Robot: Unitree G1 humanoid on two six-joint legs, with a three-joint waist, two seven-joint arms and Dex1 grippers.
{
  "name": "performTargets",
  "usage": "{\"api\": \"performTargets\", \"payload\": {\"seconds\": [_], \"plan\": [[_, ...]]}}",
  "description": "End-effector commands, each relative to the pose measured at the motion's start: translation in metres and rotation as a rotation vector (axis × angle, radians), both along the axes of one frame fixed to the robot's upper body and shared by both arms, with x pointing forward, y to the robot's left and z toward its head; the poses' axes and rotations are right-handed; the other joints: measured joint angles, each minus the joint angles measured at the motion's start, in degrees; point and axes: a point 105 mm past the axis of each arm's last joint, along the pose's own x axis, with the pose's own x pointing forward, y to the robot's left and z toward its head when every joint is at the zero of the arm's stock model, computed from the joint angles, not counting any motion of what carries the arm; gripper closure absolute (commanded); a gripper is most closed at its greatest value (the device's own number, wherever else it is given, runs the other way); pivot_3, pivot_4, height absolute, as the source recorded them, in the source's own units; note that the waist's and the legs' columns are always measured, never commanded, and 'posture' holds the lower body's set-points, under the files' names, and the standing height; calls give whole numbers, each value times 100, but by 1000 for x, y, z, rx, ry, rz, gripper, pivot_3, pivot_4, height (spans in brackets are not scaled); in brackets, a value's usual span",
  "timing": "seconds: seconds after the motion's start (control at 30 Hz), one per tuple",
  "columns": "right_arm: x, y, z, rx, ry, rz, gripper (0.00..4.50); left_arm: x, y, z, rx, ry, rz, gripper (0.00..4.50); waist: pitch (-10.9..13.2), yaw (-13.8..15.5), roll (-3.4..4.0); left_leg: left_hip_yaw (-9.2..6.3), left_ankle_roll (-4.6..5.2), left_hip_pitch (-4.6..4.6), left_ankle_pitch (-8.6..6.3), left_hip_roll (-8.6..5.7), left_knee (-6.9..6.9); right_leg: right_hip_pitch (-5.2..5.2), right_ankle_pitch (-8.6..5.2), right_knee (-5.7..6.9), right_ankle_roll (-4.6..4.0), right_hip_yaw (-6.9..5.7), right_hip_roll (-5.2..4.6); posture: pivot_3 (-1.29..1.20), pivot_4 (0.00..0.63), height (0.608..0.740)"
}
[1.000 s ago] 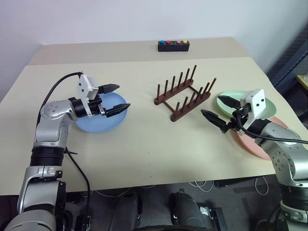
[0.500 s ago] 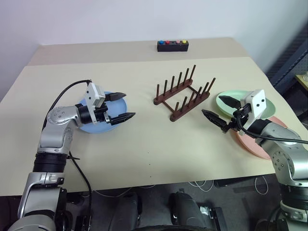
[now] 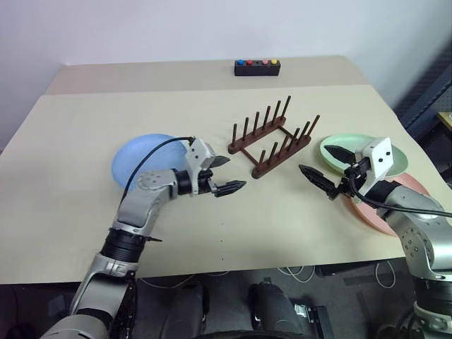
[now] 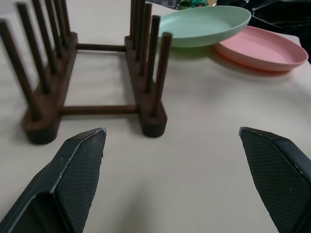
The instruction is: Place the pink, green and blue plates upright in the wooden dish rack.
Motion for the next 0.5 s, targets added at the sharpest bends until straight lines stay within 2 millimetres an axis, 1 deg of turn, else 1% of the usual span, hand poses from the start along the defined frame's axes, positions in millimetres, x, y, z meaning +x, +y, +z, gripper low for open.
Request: {"api": "performTargets", "payload": {"seconds": [0.03, 0.17, 0.23, 0.43, 0.5], "plan": [[-5, 1, 16, 0, -77, -4, 56, 5, -13, -4, 34, -16, 80, 0, 0, 15, 0, 0, 0, 1, 0, 0, 1, 2, 0, -1, 0, 0, 0, 0, 150, 740], [-6, 2, 15, 4, -77, -8, 56, 11, -30, -13, 70, -37, 135, 0, 0, 34, 0, 1, 0, 2, 0, -3, 4, 4, -1, -4, -1, 5, 0, 0, 150, 740], [-6, 2, 16, 6, -78, -10, 56, 21, -34, -17, 98, -60, 203, 0, 0, 38, 0, 1, 0, 1, 0, -3, 4, 5, -1, -5, -1, 4, 0, 0, 150, 740], [-7, -1, 18, -2, -83, -25, 56, 30, -58, -23, 105, -91, 211, 0, 0, 42, 0, 1, 0, -1, 0, -4, 4, 4, -1, -9, -1, 4, 0, 0, 150, 740], [-8, -1, 18, -3, -84, -28, 56, 28, -68, -25, 100, -86, 168, 0, 0, 43, -1, 1, 1, -2, 0, -5, 4, 4, -1, -11, -1, 4, -1, 0, 150, 740]]}}
